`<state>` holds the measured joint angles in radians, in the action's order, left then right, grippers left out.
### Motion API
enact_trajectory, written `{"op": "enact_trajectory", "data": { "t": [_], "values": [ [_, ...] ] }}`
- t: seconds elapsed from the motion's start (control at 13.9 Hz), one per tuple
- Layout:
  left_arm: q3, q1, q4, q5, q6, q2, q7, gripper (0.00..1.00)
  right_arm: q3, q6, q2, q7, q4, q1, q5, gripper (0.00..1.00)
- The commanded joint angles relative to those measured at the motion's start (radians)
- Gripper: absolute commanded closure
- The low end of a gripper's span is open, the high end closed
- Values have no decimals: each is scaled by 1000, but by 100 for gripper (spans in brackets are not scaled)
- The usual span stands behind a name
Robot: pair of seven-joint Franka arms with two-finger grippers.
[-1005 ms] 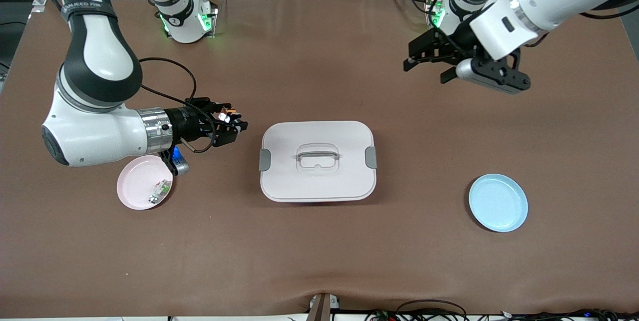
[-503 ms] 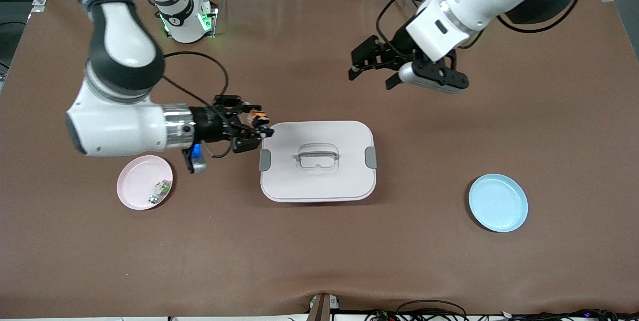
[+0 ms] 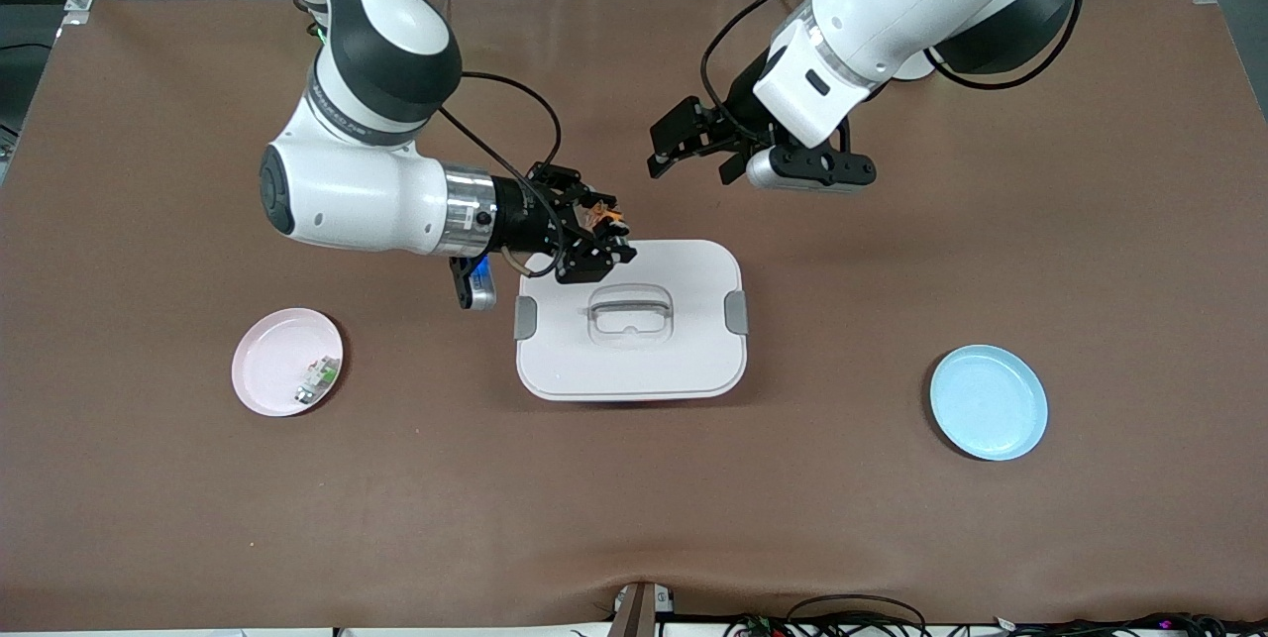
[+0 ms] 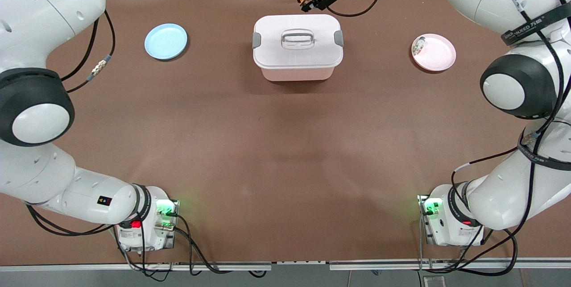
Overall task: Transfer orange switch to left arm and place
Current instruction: 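Carry the switch above the white box toward the left gripper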
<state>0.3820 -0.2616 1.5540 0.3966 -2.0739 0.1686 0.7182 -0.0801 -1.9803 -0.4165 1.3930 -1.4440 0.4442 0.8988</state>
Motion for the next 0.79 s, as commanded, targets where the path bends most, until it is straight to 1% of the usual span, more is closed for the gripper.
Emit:
{"op": "enact_trajectory", "data": {
  "t": [0.0, 0.14, 0.36, 0.43, 0.57, 0.72],
  "values": [
    [-2, -21, 8, -25, -46, 20, 12, 0, 13, -12, 18, 35, -7, 16, -1, 85],
    [3, -24, 23, -68, -95, 38, 3, 2, 14, -14, 18, 57, -4, 30, -7, 84],
    [6, -54, 26, -74, -196, 80, 1, 2, 13, -26, 18, 61, -4, 40, -14, 84],
    [6, -62, 41, -81, -215, 84, -2, 4, 13, -44, 18, 63, -6, 50, -17, 84],
    [6, -64, 80, -108, -219, 75, -17, 7, 13, -57, 18, 72, -6, 60, -21, 84],
    [6, -65, 84, -108, -219, 80, -26, 10, 13, -57, 16, 72, -6, 60, -23, 84]
  ]
}}
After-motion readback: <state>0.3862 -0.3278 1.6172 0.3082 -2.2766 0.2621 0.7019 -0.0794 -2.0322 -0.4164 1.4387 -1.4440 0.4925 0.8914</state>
